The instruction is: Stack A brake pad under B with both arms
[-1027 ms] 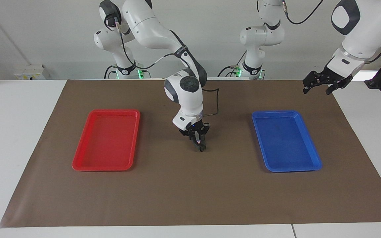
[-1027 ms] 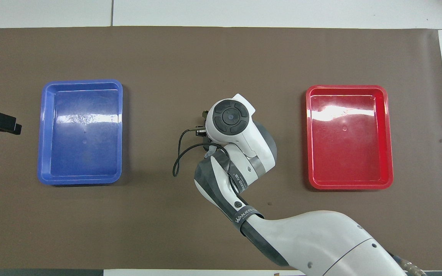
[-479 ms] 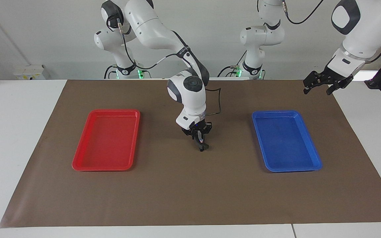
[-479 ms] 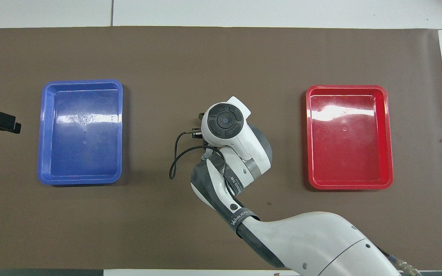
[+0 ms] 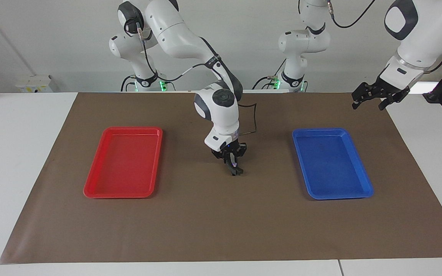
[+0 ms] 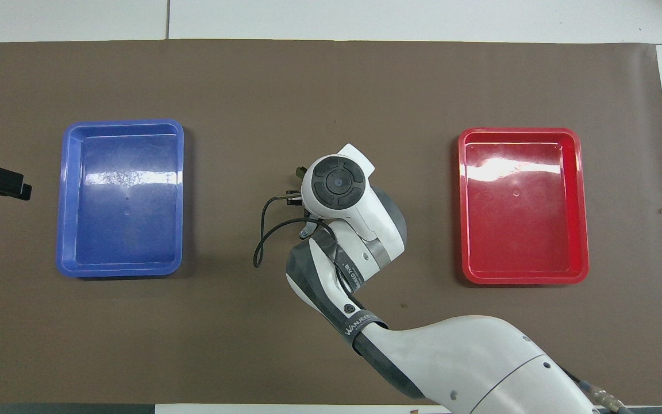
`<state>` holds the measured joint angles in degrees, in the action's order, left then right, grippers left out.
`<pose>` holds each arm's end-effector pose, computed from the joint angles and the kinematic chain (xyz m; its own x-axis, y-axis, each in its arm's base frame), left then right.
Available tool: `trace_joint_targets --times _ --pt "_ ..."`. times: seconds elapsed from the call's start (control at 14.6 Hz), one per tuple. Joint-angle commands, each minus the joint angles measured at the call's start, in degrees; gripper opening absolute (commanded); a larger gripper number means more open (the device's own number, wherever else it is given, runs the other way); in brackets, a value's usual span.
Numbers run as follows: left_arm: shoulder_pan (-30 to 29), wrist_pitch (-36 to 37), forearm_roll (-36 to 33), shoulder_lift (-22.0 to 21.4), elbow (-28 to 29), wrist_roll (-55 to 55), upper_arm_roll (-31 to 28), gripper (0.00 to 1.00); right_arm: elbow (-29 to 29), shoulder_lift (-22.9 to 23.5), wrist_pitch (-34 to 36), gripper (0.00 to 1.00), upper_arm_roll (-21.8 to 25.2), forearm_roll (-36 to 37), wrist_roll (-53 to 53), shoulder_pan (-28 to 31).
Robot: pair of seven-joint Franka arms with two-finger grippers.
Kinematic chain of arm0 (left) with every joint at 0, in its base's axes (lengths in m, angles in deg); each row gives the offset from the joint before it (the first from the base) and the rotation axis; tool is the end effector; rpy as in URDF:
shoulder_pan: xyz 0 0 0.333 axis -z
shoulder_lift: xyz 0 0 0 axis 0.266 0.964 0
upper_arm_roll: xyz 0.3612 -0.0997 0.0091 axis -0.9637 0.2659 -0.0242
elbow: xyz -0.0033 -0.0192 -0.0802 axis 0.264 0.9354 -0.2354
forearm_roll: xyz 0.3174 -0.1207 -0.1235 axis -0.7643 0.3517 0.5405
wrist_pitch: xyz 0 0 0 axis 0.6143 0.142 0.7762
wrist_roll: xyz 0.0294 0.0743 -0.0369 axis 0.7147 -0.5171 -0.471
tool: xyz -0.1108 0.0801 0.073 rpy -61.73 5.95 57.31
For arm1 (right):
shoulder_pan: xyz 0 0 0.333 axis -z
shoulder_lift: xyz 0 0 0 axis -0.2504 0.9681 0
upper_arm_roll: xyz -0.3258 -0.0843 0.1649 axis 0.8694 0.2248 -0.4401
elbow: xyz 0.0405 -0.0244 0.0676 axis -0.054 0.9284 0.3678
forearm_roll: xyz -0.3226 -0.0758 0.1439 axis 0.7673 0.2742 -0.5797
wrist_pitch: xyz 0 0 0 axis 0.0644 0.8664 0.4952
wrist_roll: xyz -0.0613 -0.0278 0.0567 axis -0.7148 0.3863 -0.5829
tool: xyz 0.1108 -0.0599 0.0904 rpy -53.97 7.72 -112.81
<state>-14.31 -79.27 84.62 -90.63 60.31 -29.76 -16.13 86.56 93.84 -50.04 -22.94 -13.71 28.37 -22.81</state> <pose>0.5035 0.0097 0.6111 0.9913 -0.1177 -0.0587 -0.1161 -0.9928 0.0287 0.5601 0.4139 0.3291 0.9963 0.0073 0.0861 0.0156 -0.9952 -0.0965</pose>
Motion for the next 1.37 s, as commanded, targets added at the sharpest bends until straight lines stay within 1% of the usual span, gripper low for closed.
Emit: trace_joint_targets --times 0.0,0.14,0.21,0.27,0.34,0.41,0.68,0.82,0.89,1.03,1.16,1.3 --pt "0.0 -0.8 -0.8 -1.2 1.2 0.7 0.1 0.98 0.1 0.1 -1.3 0.06 0.1 -0.8 -0.9 -0.1" --pt "0.2 -0.8 -0.8 -1.2 1.2 0.7 0.1 0.98 0.9 0.1 -1.4 0.15 0.1 -0.8 -0.8 0.0" --pt "0.0 -0.8 -0.8 -1.2 1.2 0.7 0.1 0.98 1.1 0.1 -1.4 0.24 0.1 -0.8 -0.8 0.0" --pt "-0.1 -0.8 -0.8 -1.2 1.2 0.7 0.0 0.98 1.0 0.1 -1.4 0.52 0.1 -0.8 -0.9 0.0" --pt "-0.1 -0.8 -0.8 -1.2 1.2 0.7 0.0 0.98 1.2 0.1 -1.4 0.91 0.1 -0.7 -0.8 -0.3" --pt "-0.1 -0.8 -0.8 -1.2 1.2 0.7 0.0 0.98 1.2 0.1 -1.4 1.00 0.1 -0.4 -0.7 -0.3" --pt "-0.1 -0.8 -0.9 -1.2 1.2 0.7 0.0 0.98 0.2 -0.5 -0.1 1.00 0.3 0.3 -1.1 -0.5" --pt "-0.1 -0.8 -0.8 -1.2 1.2 0.7 0.0 0.98 0.4 -2.3 0.3 1.00 1.0 3.1 -1.2 0.3" --pt "-0.1 -0.8 -0.8 -1.2 1.2 0.7 0.0 0.98 0.6 -4.2 1.0 1.00 1.4 5.2 -1.2 1.6" --pt "-0.1 -0.8 -0.8 -1.2 1.2 0.7 0.0 0.98 0.9 -7.2 3.2 1.00 1.6 6.4 -1.0 5.2" --pt "-0.1 -0.8 -0.8 -1.2 1.2 0.7 0.0 0.98 1.0 -11.0 7.5 1.00 1.4 7.2 0.1 9.9" --pt "-0.1 -0.8 -0.8 -1.2 1.2 0.7 0.0 0.98 1.1 -14.5 13.6 1.00 1.4 7.2 2.6 13.5"
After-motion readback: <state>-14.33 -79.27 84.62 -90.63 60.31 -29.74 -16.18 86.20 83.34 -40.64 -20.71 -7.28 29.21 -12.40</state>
